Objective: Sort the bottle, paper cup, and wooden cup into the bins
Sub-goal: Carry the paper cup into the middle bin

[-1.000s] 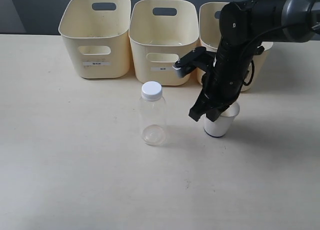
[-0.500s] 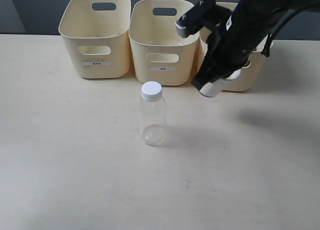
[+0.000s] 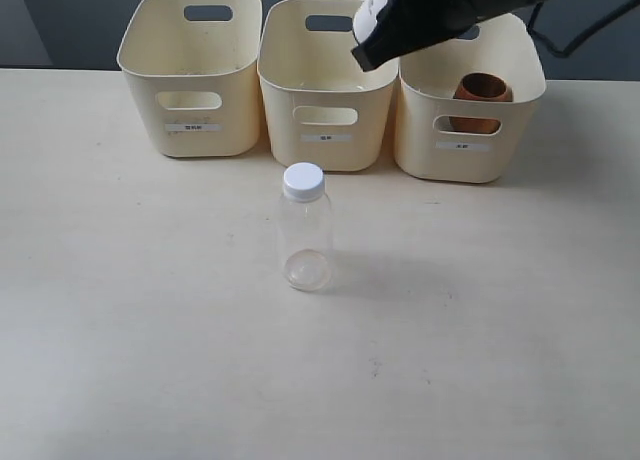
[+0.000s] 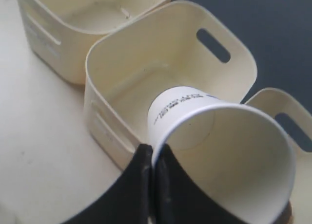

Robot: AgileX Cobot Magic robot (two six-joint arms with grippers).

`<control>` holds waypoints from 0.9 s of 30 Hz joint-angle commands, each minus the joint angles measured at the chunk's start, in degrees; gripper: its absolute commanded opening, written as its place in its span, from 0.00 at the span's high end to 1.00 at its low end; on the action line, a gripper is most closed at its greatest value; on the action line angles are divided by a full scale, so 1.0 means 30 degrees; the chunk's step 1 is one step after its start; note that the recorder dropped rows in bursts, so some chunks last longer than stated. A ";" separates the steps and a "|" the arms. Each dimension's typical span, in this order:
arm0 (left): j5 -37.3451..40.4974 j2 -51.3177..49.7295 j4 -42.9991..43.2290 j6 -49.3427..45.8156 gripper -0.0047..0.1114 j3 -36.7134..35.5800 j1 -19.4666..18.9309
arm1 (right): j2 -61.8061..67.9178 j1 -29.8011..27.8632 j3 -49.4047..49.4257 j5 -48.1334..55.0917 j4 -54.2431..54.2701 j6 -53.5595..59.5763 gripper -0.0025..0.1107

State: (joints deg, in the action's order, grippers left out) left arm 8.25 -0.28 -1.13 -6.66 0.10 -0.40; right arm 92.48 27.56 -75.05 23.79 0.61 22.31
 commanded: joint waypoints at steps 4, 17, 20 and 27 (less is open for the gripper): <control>-0.0172 0.0095 -0.0018 0.0038 0.96 -0.0034 -0.0009 | 0.1738 -0.0033 -0.0244 -0.3841 0.0025 0.0059 0.98; -0.0172 0.0095 0.0064 0.0036 0.96 -0.0034 -0.0009 | 0.6498 -0.0033 -0.5809 -0.0787 -0.0014 0.0059 0.98; -0.0172 0.0095 0.0064 0.0036 0.96 -0.0034 -0.0009 | 0.7442 -0.0033 -0.7683 0.1512 -0.0086 0.0059 0.98; -0.0172 0.0095 0.0066 -0.0001 0.96 -0.0034 -0.0009 | 0.9288 -0.0033 -1.1673 0.6240 -0.0203 0.0059 0.98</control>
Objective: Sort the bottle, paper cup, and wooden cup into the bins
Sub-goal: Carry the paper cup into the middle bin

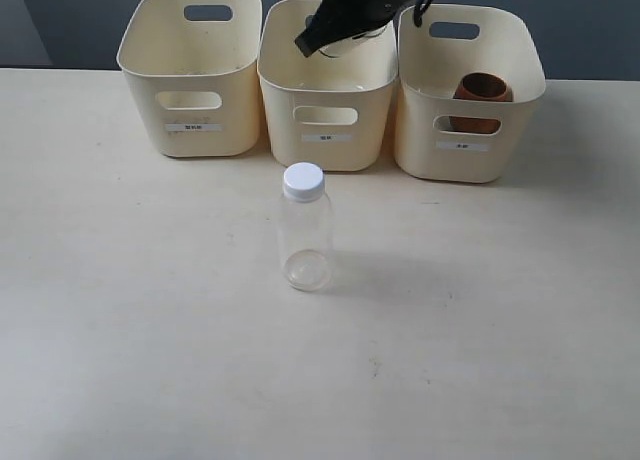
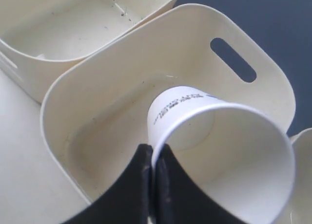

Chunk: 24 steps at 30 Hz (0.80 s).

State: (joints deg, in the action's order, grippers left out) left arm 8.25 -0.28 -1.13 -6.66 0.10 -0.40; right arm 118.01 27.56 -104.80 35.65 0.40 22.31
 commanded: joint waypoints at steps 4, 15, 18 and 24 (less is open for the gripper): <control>-0.0172 0.0095 0.0066 -0.0001 0.96 -0.0034 -0.0009 | 0.1599 -0.0033 -0.3208 0.3784 -0.0337 0.0059 0.98; -0.0172 0.0095 0.0066 -0.0001 0.96 -0.0034 -0.0009 | 0.3139 -0.0033 -0.4438 0.5553 -0.1188 0.0059 0.98; -0.0172 0.0095 0.0066 -0.0001 0.96 -0.0034 -0.0009 | 0.3250 -0.0033 -0.4438 0.5428 -0.1188 0.0059 0.98; -0.0172 0.0095 0.0066 0.0036 0.96 -0.0034 -0.0009 | 0.3489 -0.0033 -0.4438 0.5391 -0.1239 0.0059 0.98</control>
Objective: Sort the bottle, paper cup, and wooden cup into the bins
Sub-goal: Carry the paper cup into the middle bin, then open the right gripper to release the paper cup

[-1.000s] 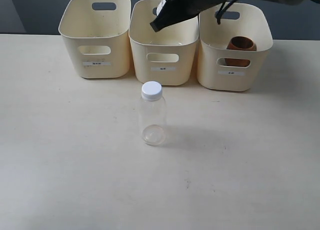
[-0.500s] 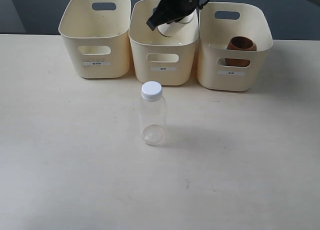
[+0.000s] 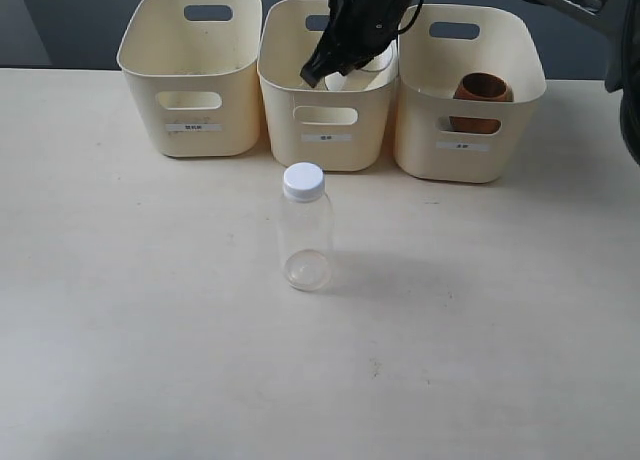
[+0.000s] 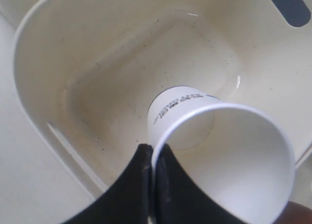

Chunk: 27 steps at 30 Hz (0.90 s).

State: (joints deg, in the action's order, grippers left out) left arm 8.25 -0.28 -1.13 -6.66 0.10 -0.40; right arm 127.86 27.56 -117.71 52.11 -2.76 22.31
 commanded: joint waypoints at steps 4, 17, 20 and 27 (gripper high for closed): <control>-0.0172 0.0095 0.0066 0.0036 0.96 -0.0034 -0.0009 | 0.0325 -0.0033 -0.0135 -0.0094 -0.0186 0.0059 0.98; -0.0172 0.0095 0.0066 0.0036 0.96 -0.0034 -0.0009 | 0.0320 -0.0033 -0.0135 -0.0043 -0.0055 0.0008 0.65; -0.0172 0.0095 0.0066 0.0036 0.96 -0.0034 -0.0009 | 0.0320 -0.0033 -0.0135 -0.0043 0.0285 0.0008 0.65; -0.0172 0.0095 0.0066 0.0036 0.96 -0.0034 -0.0009 | -0.0092 -0.0033 -0.0135 0.0663 0.1739 0.0064 0.65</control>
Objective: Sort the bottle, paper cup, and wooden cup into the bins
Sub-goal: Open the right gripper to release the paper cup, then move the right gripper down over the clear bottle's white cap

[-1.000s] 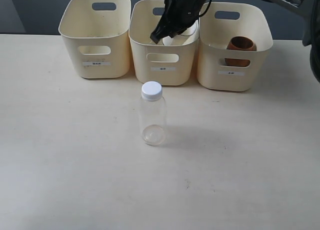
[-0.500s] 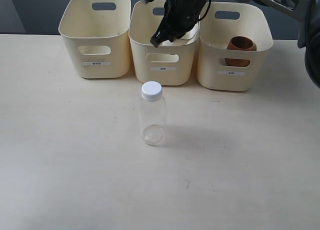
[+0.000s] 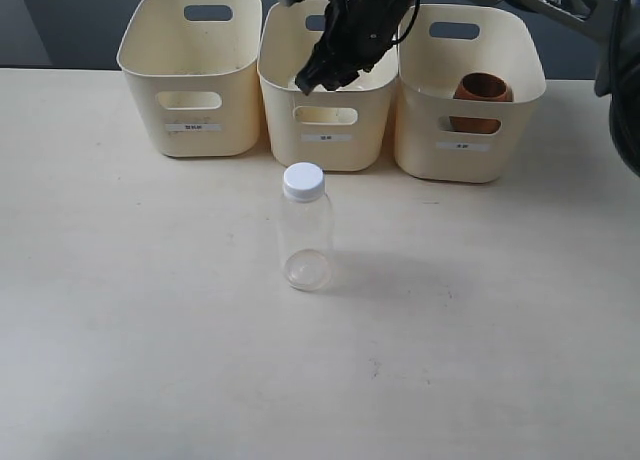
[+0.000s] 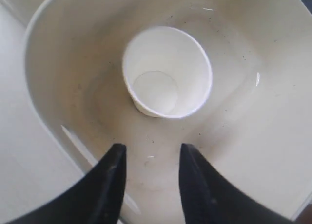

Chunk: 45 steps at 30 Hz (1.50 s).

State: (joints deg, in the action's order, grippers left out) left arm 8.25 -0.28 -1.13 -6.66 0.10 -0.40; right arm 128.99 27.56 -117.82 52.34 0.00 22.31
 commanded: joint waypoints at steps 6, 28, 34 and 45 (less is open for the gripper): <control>-0.0172 0.0095 0.0066 0.0036 0.96 -0.0034 -0.0009 | -0.1968 -0.0033 -0.0100 0.2542 0.1504 0.0093 0.65; -0.0172 0.0095 0.0066 0.0036 0.96 -0.0034 -0.0009 | -0.2911 0.2607 0.1250 0.5874 0.4093 0.0010 0.43; -0.0172 0.0095 0.0066 0.0036 0.96 -0.0034 -0.0009 | -0.3580 0.2875 0.3065 0.5874 0.3753 0.0010 0.43; -0.0172 0.0095 0.0066 0.0036 0.96 -0.0034 -0.0009 | -0.5986 0.3032 0.4446 0.5874 0.5819 0.0049 0.37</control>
State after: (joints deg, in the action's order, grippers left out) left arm 8.25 -0.28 -1.13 -6.66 0.10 -0.40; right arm 112.26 36.45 -106.62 69.88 15.67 22.14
